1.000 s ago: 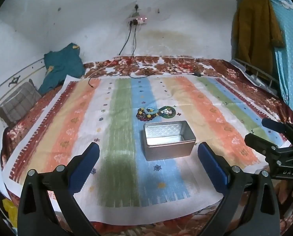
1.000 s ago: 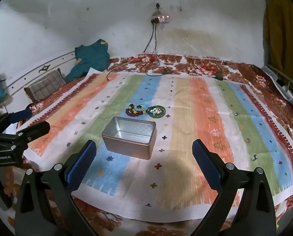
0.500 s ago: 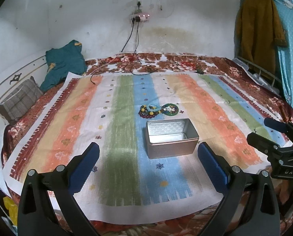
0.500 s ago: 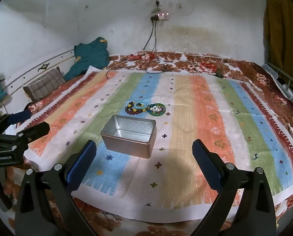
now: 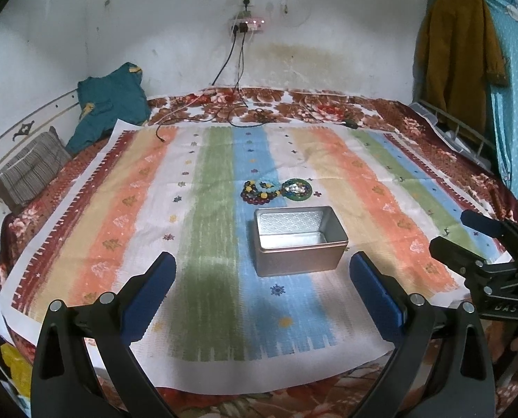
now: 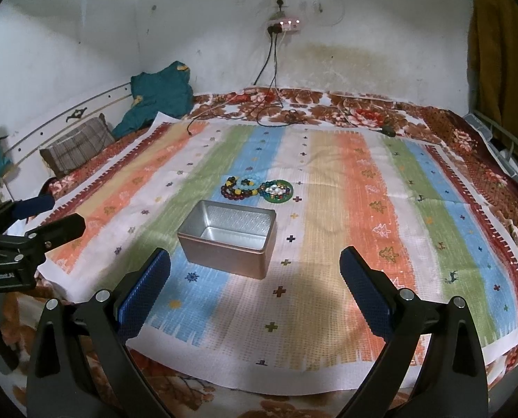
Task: Organize jewelry
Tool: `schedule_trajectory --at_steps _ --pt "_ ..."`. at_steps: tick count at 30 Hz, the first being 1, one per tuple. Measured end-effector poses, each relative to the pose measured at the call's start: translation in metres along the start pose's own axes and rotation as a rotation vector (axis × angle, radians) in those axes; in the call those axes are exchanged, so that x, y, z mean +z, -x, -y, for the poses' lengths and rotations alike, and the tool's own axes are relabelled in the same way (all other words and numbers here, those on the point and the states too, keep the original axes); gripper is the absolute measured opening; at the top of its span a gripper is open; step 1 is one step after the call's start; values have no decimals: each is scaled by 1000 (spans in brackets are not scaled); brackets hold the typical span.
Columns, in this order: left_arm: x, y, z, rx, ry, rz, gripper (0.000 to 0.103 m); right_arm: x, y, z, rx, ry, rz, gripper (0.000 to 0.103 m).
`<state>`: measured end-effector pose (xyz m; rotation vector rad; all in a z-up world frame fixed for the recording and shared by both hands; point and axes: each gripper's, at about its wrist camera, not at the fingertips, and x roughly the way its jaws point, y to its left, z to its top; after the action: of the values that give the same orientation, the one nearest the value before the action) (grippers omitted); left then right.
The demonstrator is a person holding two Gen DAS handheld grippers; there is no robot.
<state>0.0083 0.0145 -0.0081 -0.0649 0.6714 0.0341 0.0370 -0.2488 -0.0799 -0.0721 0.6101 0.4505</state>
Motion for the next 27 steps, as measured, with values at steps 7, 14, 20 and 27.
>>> schedule_trajectory --at_steps 7,14,20,27 --pt "0 -2 -1 4 6 -8 98 1 -4 1 -6 -6 -13 99" --pt "1 -3 -2 14 8 -17 98 2 -9 1 -10 -5 -26 99" --pt "1 -7 -3 16 12 -30 98 4 -15 5 -10 -28 -43 99" --pt "4 -13 -5 13 17 -50 97 8 -20 4 -12 -19 -58 99"
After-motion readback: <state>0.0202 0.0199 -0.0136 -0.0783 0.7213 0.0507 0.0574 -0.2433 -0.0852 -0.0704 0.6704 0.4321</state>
